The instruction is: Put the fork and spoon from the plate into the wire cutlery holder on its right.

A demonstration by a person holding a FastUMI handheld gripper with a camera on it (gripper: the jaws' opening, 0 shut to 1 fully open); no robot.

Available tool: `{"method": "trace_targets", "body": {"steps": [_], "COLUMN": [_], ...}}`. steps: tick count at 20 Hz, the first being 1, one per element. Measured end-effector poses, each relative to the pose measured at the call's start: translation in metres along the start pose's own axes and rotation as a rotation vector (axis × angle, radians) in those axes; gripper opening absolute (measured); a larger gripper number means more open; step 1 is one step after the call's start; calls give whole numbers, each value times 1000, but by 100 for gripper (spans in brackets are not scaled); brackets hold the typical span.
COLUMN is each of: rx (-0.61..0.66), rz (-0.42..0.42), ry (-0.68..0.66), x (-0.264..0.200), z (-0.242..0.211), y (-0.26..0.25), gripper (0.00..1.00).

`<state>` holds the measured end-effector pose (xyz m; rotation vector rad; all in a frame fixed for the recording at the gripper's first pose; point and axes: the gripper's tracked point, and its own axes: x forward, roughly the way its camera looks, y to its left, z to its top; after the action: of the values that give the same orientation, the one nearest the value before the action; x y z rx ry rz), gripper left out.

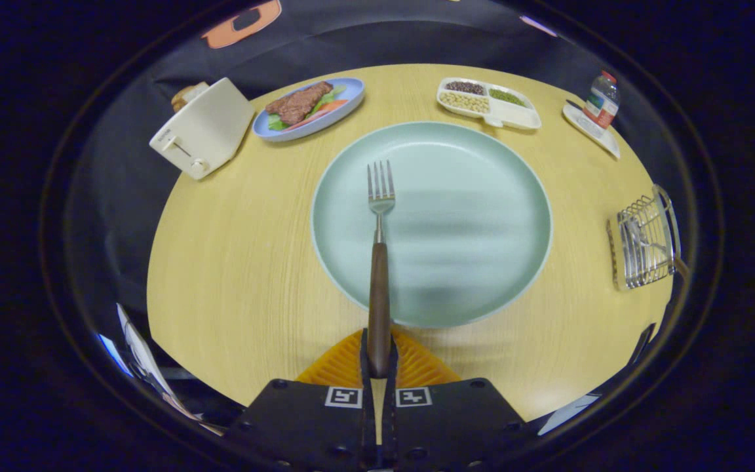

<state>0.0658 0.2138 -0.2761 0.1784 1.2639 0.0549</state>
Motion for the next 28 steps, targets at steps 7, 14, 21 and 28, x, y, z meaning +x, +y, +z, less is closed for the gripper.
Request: {"method": "trace_targets", "body": {"steps": [7,14,21,28], "rx": [-70,-86,-59,-20], "rz": [7,6,19,-5], "ry": [-85,-98,-170,-248], "x": [-28,-46,-91,-142], "z": [6,-1,2,0], "y": [-2,-14,-55,-129], "gripper": [0,0,0,0]}}
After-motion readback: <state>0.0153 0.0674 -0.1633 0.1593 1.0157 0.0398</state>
